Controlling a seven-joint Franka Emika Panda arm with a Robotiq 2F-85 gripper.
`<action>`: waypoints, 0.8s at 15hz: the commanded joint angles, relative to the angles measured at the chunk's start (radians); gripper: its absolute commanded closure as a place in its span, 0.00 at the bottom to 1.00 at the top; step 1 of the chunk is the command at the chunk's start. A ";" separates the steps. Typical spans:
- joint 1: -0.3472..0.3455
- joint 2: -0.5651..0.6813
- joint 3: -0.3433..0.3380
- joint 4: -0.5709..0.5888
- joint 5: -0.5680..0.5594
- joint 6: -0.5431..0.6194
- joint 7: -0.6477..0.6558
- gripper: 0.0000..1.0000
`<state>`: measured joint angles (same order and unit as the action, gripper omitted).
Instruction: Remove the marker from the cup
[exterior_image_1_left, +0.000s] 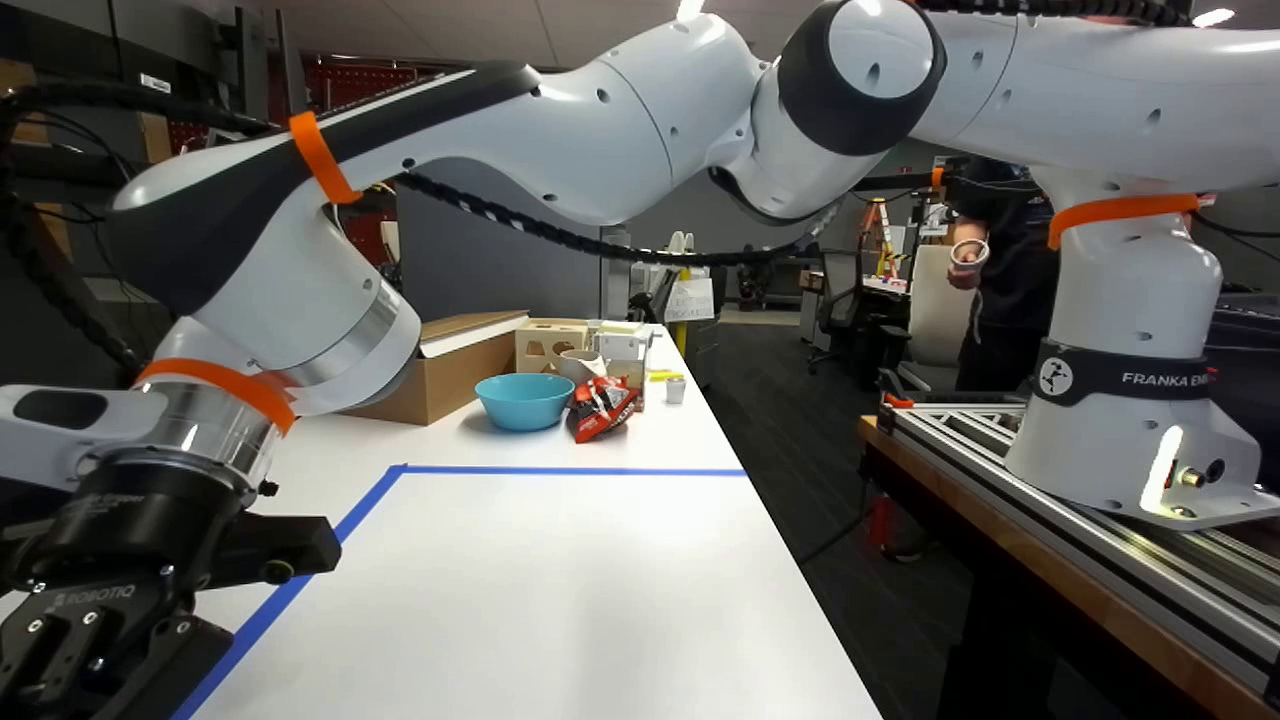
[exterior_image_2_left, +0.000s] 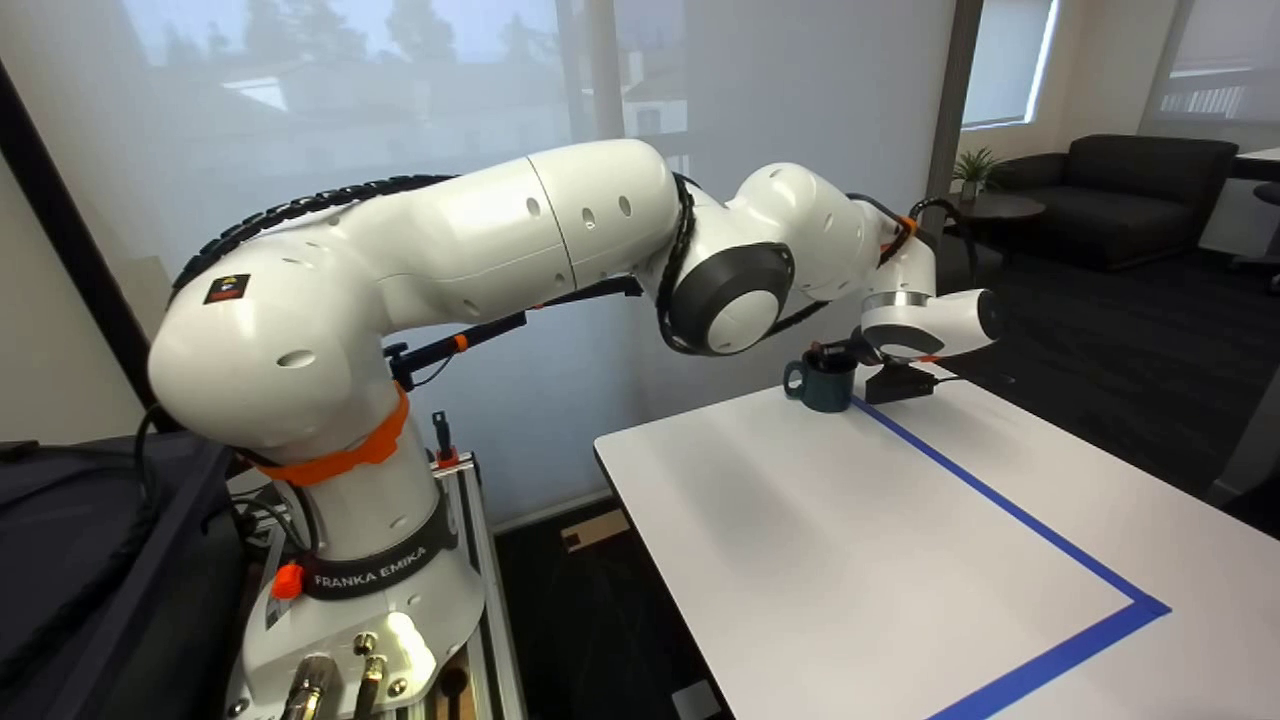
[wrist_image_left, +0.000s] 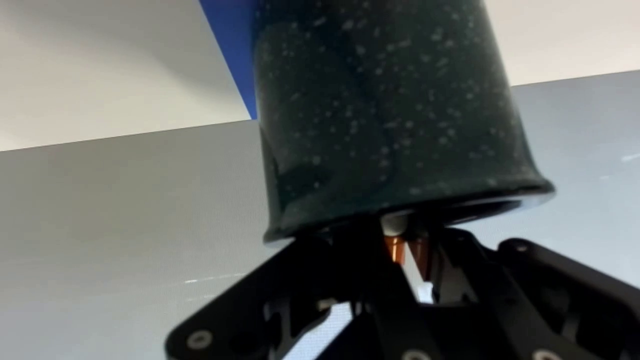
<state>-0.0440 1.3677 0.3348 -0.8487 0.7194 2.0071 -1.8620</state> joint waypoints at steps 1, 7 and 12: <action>0.003 0.029 0.011 0.053 0.006 -0.020 0.012 0.95; 0.006 -0.028 0.017 0.015 0.007 0.007 0.015 0.95; -0.001 -0.110 0.034 -0.058 0.019 0.050 0.021 0.95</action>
<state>-0.0422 1.3208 0.3618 -0.8399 0.7205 2.0198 -1.8581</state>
